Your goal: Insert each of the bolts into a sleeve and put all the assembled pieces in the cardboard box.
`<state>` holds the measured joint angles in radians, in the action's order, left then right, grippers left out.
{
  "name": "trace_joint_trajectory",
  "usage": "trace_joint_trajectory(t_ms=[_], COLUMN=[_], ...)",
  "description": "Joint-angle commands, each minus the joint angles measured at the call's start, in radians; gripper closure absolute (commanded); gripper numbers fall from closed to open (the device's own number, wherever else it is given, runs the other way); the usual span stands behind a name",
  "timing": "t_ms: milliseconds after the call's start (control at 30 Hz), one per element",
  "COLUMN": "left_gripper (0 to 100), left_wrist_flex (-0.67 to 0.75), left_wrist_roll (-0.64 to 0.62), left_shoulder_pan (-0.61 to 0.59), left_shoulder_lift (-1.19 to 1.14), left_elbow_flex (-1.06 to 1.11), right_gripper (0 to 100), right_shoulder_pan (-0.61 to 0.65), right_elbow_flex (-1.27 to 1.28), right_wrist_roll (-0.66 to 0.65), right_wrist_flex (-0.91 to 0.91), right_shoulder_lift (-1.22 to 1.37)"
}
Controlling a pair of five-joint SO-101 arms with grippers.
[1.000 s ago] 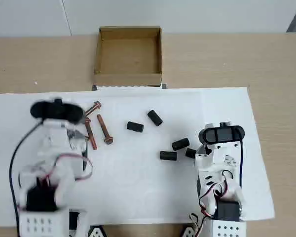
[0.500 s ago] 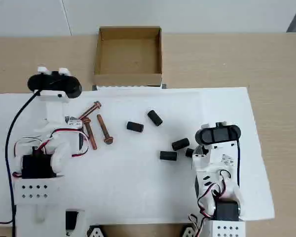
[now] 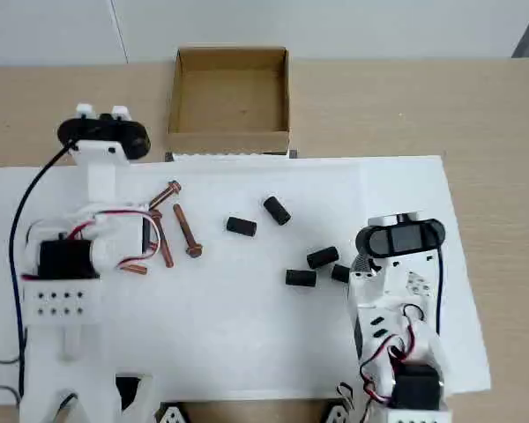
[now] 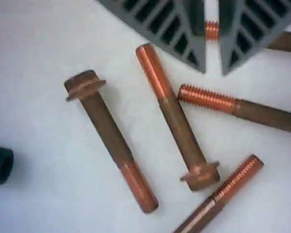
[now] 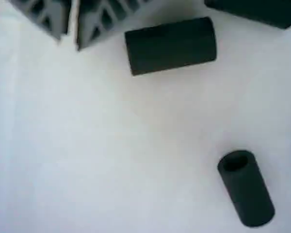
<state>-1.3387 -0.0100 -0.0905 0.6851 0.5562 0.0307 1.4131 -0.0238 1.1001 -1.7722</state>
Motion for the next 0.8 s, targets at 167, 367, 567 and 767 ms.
trace_joint_trajectory(t_ms=[167, 367, 567, 767], left_gripper=[99, 99, 99, 99], left_wrist_flex=[-0.008, -0.071, -0.068, -0.069], left_wrist_roll=[0.0, 0.072, 0.083, 0.083], left_shoulder_pan=[-0.006, -0.008, -0.008, -0.009], left_shoulder_lift=[-0.112, -0.184, -0.232, -0.307], left_elbow_flex=[-0.108, -0.111, -0.11, -0.111], right_gripper=[99.1, 99.1, 99.1, 99.1], right_shoulder_pan=[0.005, 0.005, 0.007, 0.077], right_elbow_flex=[-0.35, -0.647, -0.911, -1.111], right_wrist_roll=[0.005, -0.005, -0.224, -0.298], right_wrist_flex=[0.067, 0.185, 0.309, 0.309], right_shoulder_lift=[0.398, 0.823, 1.156, 1.397])
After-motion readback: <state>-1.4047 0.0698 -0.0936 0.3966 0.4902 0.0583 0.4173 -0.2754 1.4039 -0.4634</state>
